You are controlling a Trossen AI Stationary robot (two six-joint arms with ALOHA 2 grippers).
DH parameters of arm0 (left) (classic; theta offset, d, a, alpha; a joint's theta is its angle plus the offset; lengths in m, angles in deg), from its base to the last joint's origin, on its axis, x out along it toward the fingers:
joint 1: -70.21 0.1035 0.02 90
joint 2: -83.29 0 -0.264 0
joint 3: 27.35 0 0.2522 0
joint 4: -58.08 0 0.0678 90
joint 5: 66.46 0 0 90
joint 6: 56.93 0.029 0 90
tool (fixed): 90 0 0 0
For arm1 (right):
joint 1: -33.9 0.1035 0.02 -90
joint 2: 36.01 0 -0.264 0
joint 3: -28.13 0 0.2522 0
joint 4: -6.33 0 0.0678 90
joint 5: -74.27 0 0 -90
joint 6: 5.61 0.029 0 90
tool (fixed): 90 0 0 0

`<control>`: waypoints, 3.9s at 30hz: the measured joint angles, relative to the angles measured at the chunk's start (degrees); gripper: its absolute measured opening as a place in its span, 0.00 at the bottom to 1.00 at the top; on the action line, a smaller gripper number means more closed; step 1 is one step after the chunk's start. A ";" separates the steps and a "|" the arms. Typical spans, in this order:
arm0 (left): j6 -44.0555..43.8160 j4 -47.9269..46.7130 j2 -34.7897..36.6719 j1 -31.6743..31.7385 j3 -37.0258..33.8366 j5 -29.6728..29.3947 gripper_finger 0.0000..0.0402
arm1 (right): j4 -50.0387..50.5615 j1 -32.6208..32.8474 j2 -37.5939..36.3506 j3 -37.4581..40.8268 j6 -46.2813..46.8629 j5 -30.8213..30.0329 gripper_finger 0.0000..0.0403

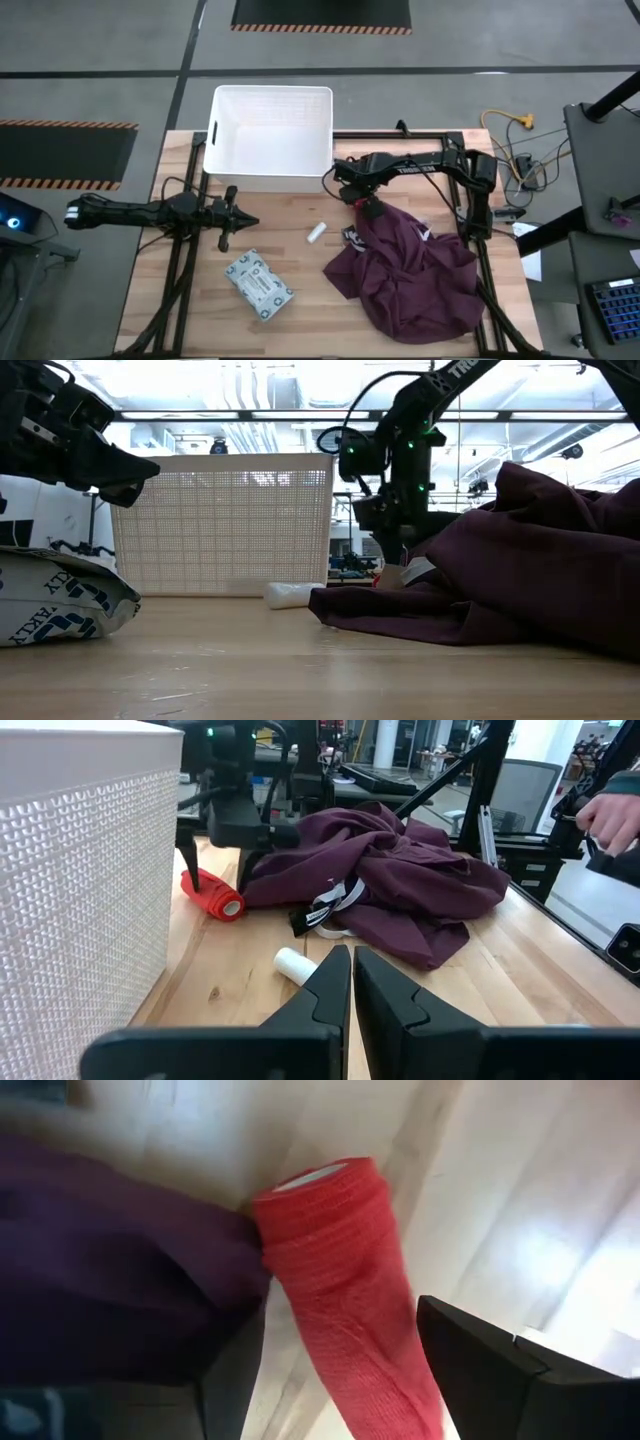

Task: Pick & place medical supplies in basket/bin
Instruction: Put the red bandage into the white bin, then put the rolled gauze into the white bin

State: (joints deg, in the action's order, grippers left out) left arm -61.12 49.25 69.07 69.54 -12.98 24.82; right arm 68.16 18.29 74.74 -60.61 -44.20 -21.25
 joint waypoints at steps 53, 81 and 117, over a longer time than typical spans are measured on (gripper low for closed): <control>0.00 0.00 -0.02 -0.02 -0.01 0.00 0.00 | -13.41 -0.14 -4.04 -42.65 15.48 -0.07 0.26; 0.00 0.02 0.00 0.00 -0.01 0.00 0.00 | -44.74 -13.95 -3.76 -17.84 32.65 10.95 0.27; 0.00 0.02 0.00 0.00 0.00 0.00 0.00 | -48.43 -13.03 -4.00 -15.15 36.29 11.75 0.72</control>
State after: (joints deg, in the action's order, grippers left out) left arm -61.11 49.27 69.07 69.54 -12.99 24.83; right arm 19.73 5.26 70.74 -75.76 -7.91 -9.50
